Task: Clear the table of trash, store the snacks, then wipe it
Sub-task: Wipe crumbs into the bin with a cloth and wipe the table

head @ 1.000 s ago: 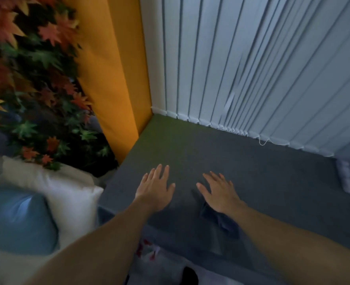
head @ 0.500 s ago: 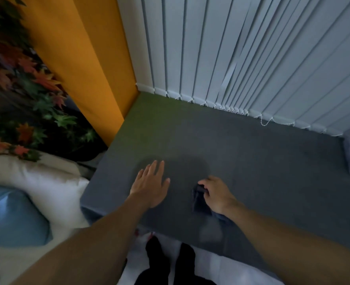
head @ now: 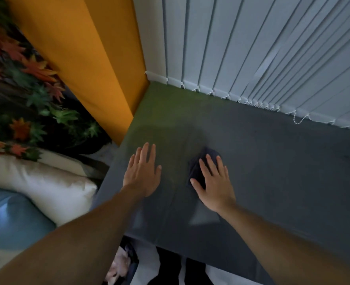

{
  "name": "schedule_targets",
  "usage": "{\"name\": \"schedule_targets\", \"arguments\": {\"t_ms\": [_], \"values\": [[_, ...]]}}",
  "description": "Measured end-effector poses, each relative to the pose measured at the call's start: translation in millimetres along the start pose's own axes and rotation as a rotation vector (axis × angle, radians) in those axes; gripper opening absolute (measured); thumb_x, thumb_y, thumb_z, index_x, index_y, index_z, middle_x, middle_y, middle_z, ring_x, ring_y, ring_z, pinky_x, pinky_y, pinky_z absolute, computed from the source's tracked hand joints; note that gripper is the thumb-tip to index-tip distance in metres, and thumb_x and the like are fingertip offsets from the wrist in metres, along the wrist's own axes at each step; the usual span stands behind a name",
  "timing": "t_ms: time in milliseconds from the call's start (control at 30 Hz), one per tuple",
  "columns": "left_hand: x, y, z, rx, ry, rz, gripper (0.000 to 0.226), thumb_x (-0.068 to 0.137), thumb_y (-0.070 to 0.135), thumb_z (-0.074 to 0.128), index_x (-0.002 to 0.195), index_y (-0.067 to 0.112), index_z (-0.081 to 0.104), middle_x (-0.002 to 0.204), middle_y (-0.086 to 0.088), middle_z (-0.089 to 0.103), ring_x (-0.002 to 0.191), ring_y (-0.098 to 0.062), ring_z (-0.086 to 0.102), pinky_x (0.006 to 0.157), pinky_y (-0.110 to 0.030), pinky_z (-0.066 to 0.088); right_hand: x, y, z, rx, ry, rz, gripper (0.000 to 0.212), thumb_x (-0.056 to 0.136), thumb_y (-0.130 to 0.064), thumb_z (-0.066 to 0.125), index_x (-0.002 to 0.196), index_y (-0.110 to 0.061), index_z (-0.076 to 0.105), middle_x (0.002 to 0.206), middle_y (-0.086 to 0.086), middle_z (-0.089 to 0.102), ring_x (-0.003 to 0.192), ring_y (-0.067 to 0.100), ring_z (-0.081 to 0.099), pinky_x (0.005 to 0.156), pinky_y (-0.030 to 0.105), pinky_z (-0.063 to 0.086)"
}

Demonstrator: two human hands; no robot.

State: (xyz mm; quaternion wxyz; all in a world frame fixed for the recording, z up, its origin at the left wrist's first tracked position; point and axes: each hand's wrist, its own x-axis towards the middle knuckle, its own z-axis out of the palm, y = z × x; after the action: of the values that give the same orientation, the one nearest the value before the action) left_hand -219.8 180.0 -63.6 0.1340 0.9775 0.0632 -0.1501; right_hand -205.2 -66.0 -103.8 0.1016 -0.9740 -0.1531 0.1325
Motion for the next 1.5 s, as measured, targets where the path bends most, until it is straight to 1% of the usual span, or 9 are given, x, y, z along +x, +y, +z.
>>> {"name": "schedule_targets", "arguments": {"t_ms": [400,600,800,1033,1100,1200,1267,1400,1500], "values": [[69.3,-14.9,43.2,0.087,0.196,-0.068,0.065,0.103,0.05,0.02,0.16,0.023,0.008,0.167,-0.005,0.006,0.153,-0.029,-0.002,0.124,-0.046,0.004,39.5,11.8,14.6,-0.112,0.193,0.033,0.055,0.107,-0.039,0.022,0.154,-0.013,0.034,0.163,0.004,0.024,0.153,0.029,0.01,0.121,0.049,0.02],[71.5,-13.8,41.2,0.089,0.204,-0.065,0.065,0.101,0.05,0.02,0.16,0.022,0.012,0.167,-0.006,0.008,0.153,-0.03,-0.002,0.124,-0.048,0.006,117.8,-1.3,-1.0,0.151,0.4,0.242,0.043,0.106,-0.029,0.035,0.14,-0.01,0.055,0.152,0.005,0.047,0.145,0.029,0.034,0.113,0.047,0.035],[71.3,-14.3,39.4,0.09,0.194,-0.065,0.065,0.101,0.05,0.019,0.16,0.022,0.013,0.167,-0.006,0.007,0.154,-0.03,-0.003,0.124,-0.048,0.006,125.4,7.3,-4.3,0.112,0.419,-0.327,0.032,0.101,-0.025,0.051,0.128,-0.017,0.066,0.139,-0.006,0.06,0.127,0.023,0.052,0.096,0.042,0.045],[72.1,-15.6,41.9,0.109,0.211,-0.048,0.064,0.102,0.049,0.022,0.159,0.021,0.015,0.166,-0.007,0.011,0.153,-0.031,-0.001,0.124,-0.047,0.005,219.4,13.8,-24.3,0.237,0.597,0.295,0.029,0.1,-0.028,0.048,0.116,-0.016,0.069,0.119,0.003,0.069,0.094,0.032,0.048,0.08,0.036,0.04],[72.5,-16.2,42.6,0.108,0.218,-0.05,0.063,0.102,0.048,0.023,0.159,0.021,0.017,0.166,-0.008,0.013,0.153,-0.032,0.001,0.124,-0.048,0.007,212.6,-8.2,-16.7,0.273,0.509,0.082,0.031,0.099,-0.032,0.048,0.118,-0.016,0.068,0.11,0.009,0.069,0.095,0.029,0.049,0.081,0.036,0.044],[72.5,-16.4,43.1,0.109,0.215,-0.048,0.063,0.102,0.047,0.024,0.159,0.021,0.017,0.166,-0.007,0.013,0.153,-0.032,0.002,0.123,-0.049,0.008,183.6,-10.2,-10.0,0.039,0.406,-0.326,0.042,0.097,-0.042,0.051,0.131,-0.019,0.064,0.137,-0.005,0.061,0.105,0.027,0.048,0.086,0.038,0.042],[72.2,-17.1,43.2,0.107,0.215,-0.044,0.063,0.102,0.046,0.024,0.159,0.021,0.017,0.166,-0.007,0.013,0.153,-0.032,0.002,0.123,-0.049,0.009,185.5,7.7,-15.8,-0.051,0.432,-0.29,0.041,0.097,-0.04,0.051,0.133,-0.023,0.061,0.143,-0.012,0.055,0.106,0.028,0.046,0.084,0.041,0.043],[71.7,-17.3,44.2,0.102,0.217,-0.039,0.062,0.103,0.046,0.023,0.159,0.021,0.015,0.167,-0.006,0.01,0.154,-0.031,0.001,0.123,-0.048,0.008,195.6,-3.4,-16.1,0.064,0.507,0.127,0.038,0.099,-0.036,0.048,0.132,-0.022,0.062,0.144,-0.01,0.054,0.104,0.032,0.049,0.083,0.04,0.041],[71.5,-18.3,43.0,0.048,0.226,-0.032,0.065,0.101,0.046,0.026,0.159,0.02,0.014,0.167,-0.004,0.009,0.154,-0.029,0.0,0.124,-0.047,0.005,170.8,-29.9,-2.7,0.144,0.481,-0.137,0.039,0.1,-0.035,0.049,0.132,-0.017,0.062,0.142,-0.002,0.057,0.099,0.033,0.052,0.085,0.04,0.047]]}}
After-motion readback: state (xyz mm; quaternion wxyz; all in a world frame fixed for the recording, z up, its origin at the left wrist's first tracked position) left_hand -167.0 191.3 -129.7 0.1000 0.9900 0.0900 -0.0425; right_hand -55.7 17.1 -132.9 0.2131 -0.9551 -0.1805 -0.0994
